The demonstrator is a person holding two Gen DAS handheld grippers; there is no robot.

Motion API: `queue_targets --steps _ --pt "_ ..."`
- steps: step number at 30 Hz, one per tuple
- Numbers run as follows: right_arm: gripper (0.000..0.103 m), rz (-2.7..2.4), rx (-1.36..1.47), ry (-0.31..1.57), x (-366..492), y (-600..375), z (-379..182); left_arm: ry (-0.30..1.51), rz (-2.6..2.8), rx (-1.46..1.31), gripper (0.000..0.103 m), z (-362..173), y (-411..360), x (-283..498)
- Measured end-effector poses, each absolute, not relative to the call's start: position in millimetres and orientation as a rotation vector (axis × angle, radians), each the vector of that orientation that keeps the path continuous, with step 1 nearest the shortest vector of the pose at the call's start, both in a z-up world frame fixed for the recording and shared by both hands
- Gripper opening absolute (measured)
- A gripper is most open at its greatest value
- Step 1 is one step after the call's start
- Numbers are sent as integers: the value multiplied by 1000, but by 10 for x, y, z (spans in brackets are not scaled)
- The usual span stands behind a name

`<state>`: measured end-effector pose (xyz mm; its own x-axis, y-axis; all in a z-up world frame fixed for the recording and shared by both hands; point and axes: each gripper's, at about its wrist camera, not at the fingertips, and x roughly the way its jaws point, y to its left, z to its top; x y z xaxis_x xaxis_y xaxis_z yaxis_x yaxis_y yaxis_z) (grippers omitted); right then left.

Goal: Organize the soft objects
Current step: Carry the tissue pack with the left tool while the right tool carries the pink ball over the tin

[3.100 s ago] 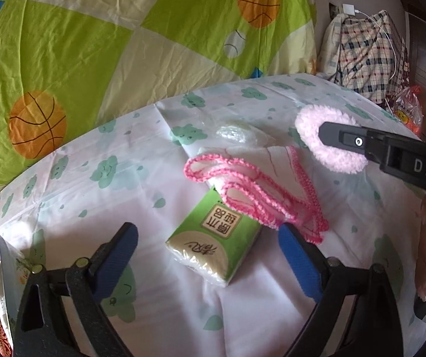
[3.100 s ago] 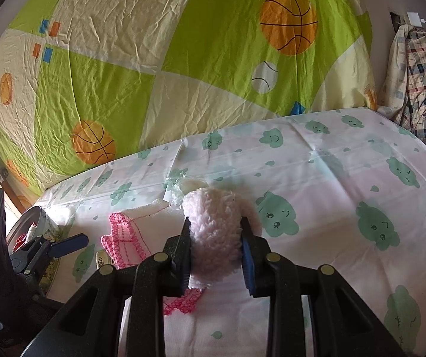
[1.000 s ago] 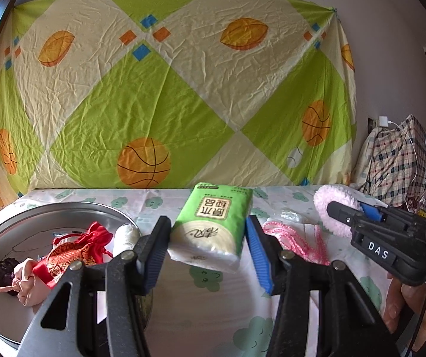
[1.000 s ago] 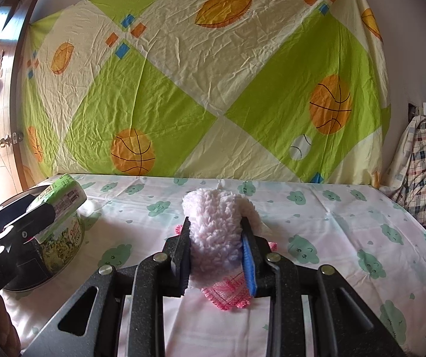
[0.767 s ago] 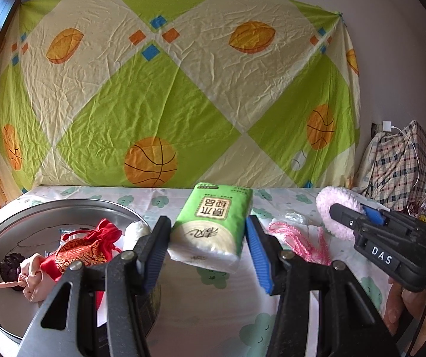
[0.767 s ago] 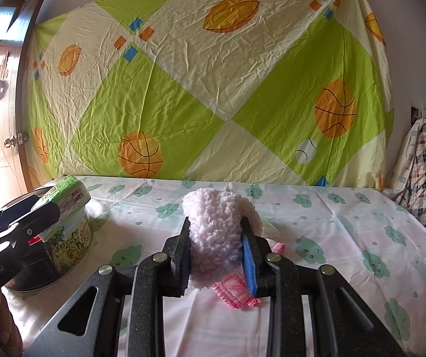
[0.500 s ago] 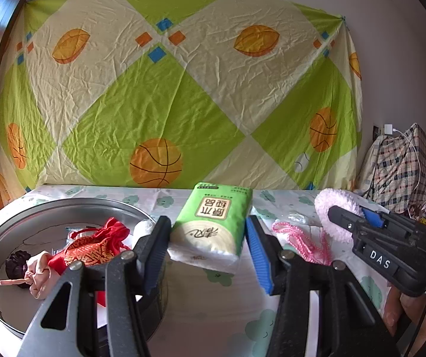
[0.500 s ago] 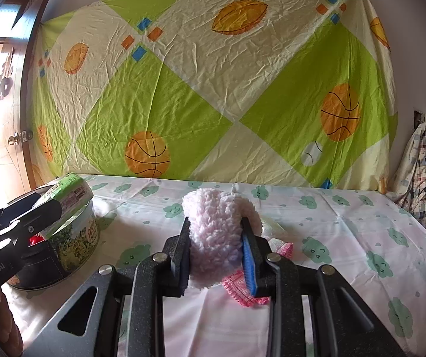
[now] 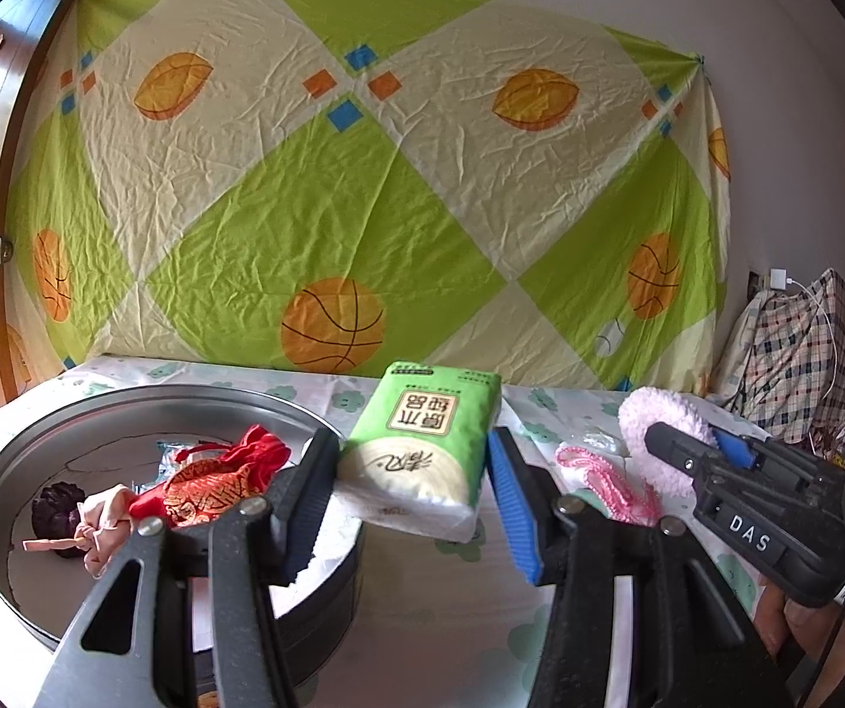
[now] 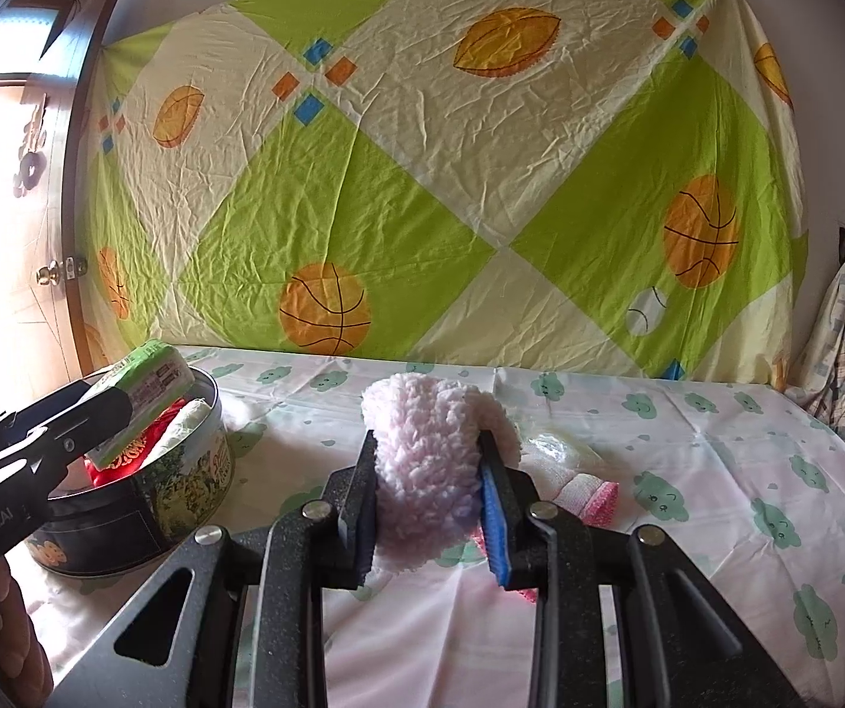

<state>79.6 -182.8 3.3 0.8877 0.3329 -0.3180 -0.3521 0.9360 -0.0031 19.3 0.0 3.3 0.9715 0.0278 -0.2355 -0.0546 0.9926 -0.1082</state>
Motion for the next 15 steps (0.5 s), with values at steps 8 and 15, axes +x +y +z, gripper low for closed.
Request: queue_targets --steps 8,15 --pt "32 393 -61 325 746 -1689 26 226 58 -121 51 35 83 118" --pt "32 421 -70 316 680 -1556 24 225 63 -140 51 22 162 75"
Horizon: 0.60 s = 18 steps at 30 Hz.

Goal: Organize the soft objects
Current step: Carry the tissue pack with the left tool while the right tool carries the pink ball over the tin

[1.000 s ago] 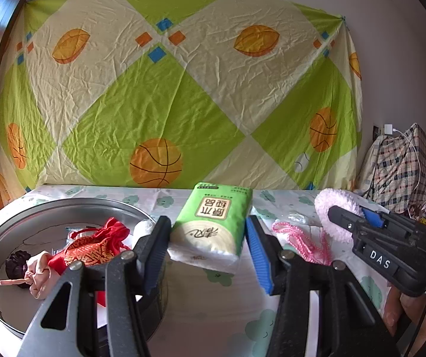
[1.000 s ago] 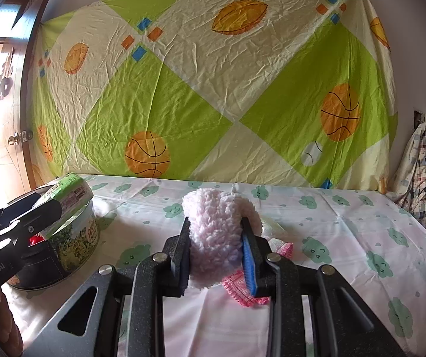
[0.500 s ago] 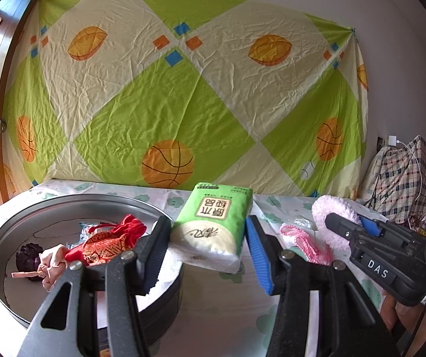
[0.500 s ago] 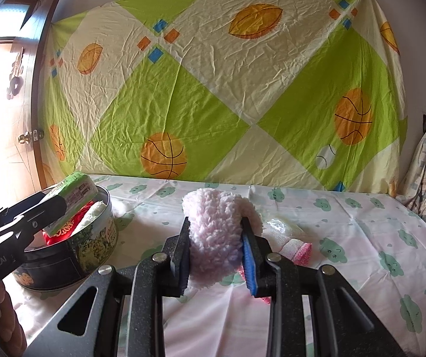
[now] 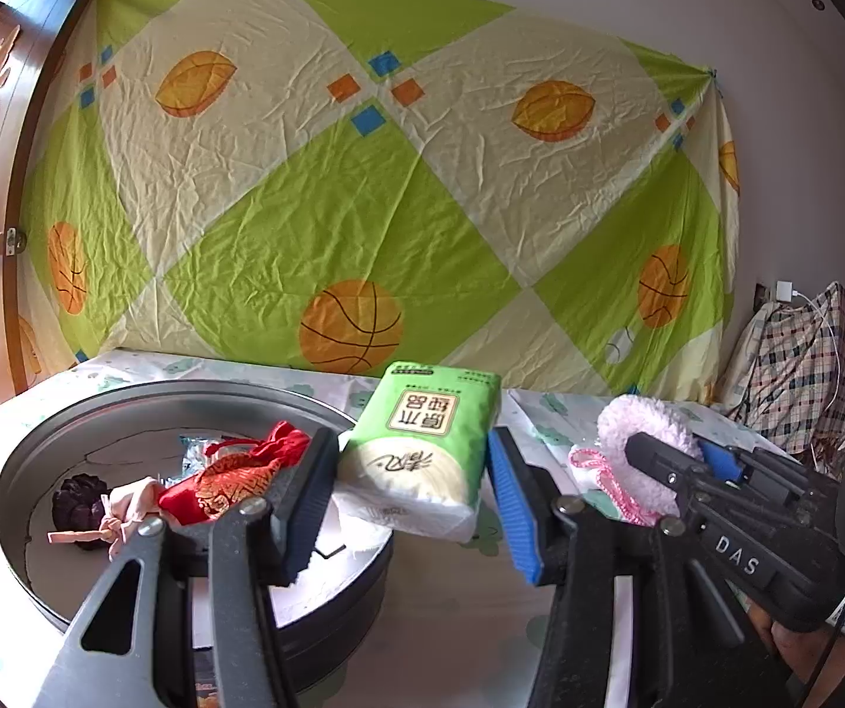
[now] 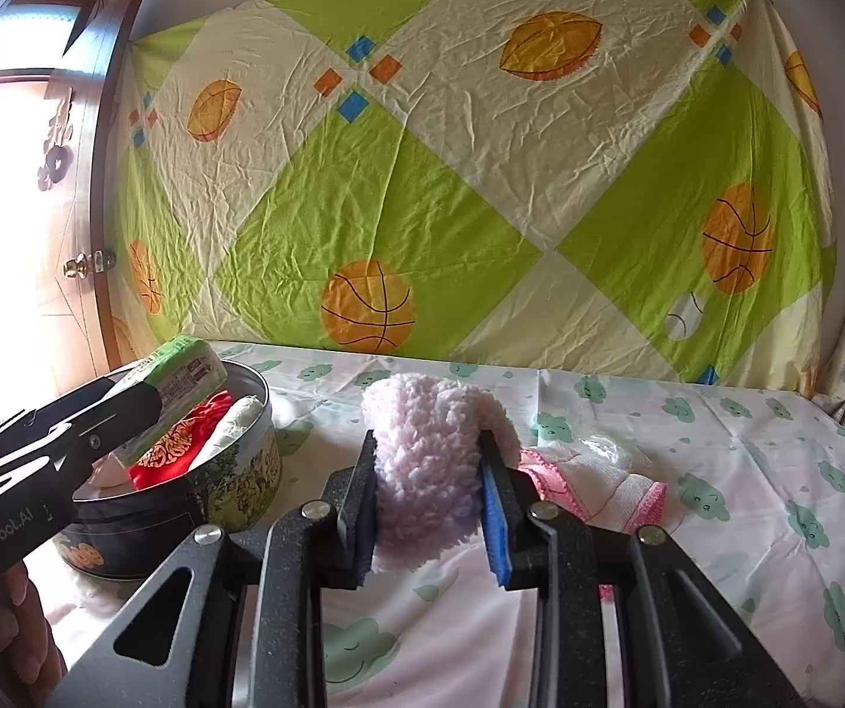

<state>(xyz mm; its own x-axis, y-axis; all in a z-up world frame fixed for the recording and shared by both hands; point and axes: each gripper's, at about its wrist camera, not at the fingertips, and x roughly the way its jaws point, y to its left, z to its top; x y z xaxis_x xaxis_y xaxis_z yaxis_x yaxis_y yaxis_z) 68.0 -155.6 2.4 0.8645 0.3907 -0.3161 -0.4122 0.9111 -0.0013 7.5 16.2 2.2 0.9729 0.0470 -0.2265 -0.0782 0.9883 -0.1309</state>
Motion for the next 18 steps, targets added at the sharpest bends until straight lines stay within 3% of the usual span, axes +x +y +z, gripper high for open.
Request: queue_targets --steps 18 --pt "32 501 -95 311 545 -1212 26 217 91 -186 51 -12 470 -119"
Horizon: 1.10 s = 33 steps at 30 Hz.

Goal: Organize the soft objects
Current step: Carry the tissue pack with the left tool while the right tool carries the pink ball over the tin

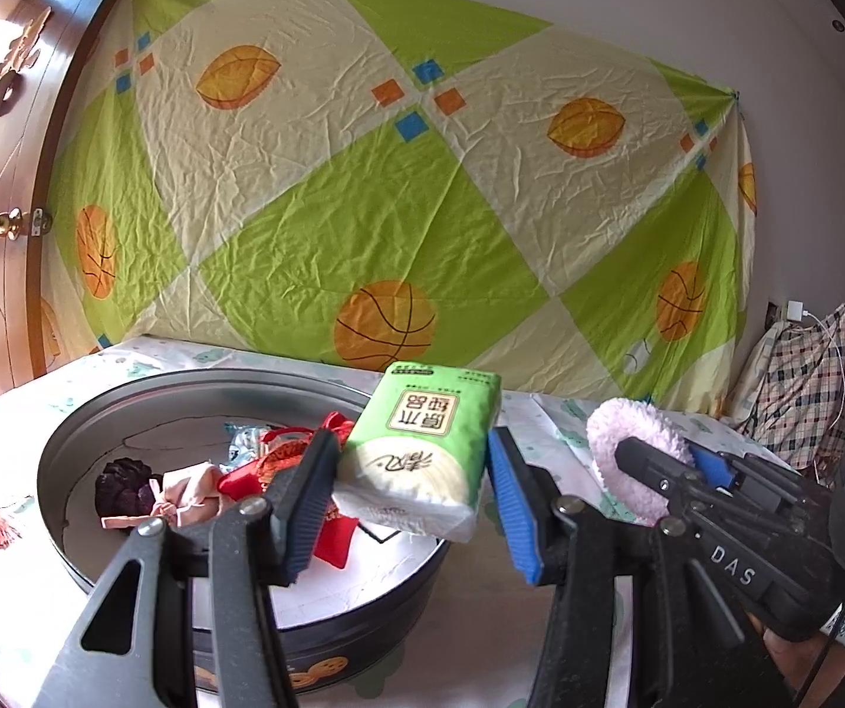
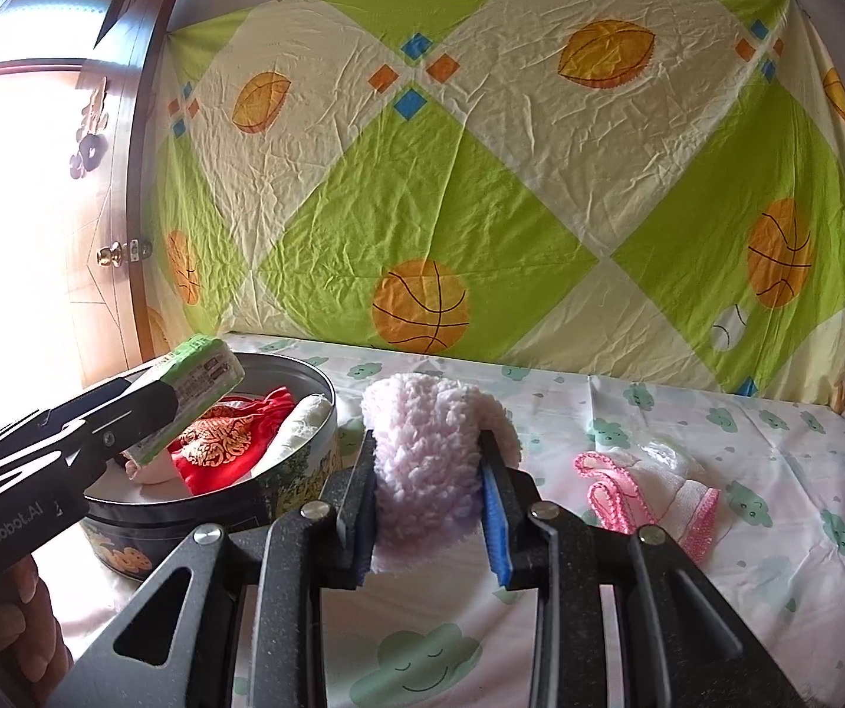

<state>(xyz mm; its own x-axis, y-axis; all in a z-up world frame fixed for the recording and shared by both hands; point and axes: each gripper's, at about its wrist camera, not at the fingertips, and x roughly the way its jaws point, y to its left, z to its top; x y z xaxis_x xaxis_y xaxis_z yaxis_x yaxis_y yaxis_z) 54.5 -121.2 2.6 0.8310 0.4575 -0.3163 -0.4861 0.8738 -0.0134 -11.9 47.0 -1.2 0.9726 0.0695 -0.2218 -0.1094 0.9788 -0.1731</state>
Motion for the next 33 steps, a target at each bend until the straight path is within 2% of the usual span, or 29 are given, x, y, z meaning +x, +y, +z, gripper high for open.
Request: queue_targets --steps 16,33 --pt "32 556 -125 319 486 -939 6 237 153 -210 51 -137 778 -189" --pt "32 666 -162 338 567 -490 146 243 273 -209 51 69 1310 -250"
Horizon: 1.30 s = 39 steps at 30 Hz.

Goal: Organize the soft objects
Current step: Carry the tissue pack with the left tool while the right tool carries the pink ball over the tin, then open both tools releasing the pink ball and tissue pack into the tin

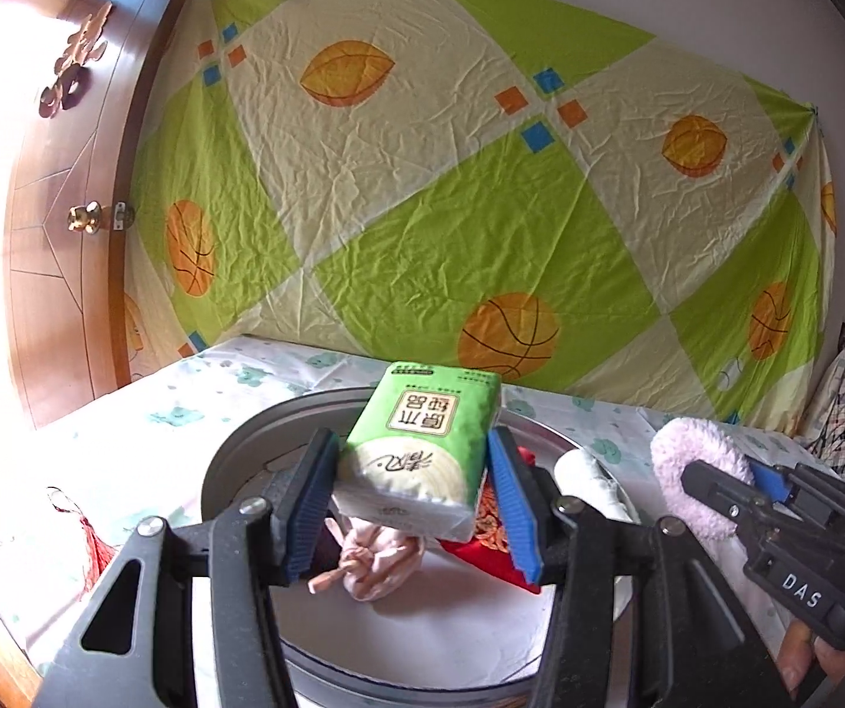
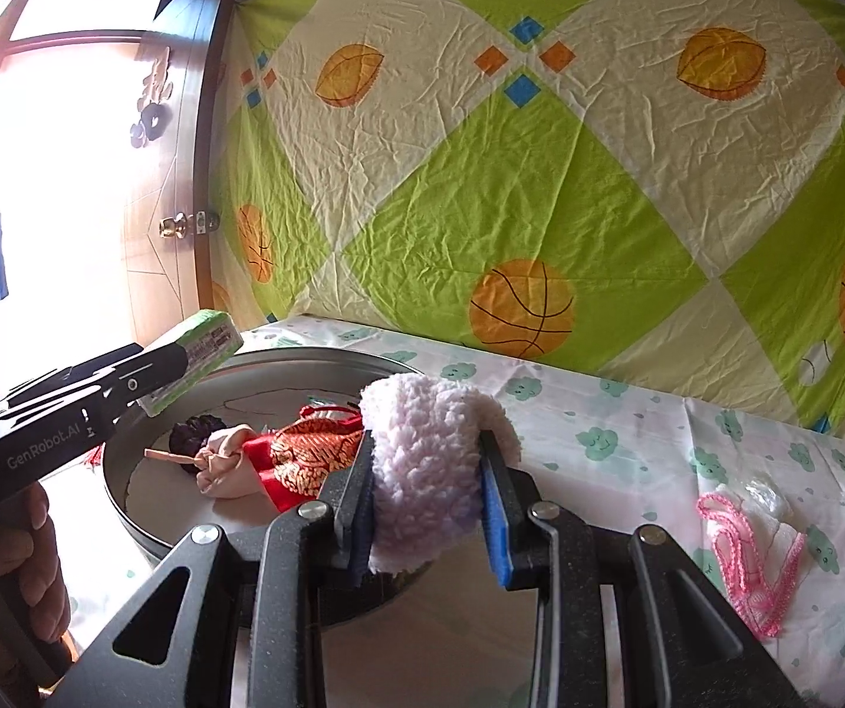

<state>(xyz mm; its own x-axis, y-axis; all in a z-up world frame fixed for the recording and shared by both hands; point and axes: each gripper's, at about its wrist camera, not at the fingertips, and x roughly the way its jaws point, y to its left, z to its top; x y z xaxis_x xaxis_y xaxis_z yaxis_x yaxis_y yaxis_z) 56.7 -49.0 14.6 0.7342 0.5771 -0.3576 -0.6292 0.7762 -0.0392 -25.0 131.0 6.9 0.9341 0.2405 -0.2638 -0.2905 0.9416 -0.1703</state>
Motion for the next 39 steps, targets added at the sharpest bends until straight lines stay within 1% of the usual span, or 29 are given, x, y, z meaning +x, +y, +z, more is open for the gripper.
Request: queue_targets --steps 10,24,39 --pt "32 768 -234 367 736 136 386 333 298 -191 51 160 1672 -17" --pt "32 790 -305 501 1006 662 146 427 291 -211 51 88 2006 213" --pt "32 787 -313 527 1074 734 85 476 296 -195 51 14 2046 306"
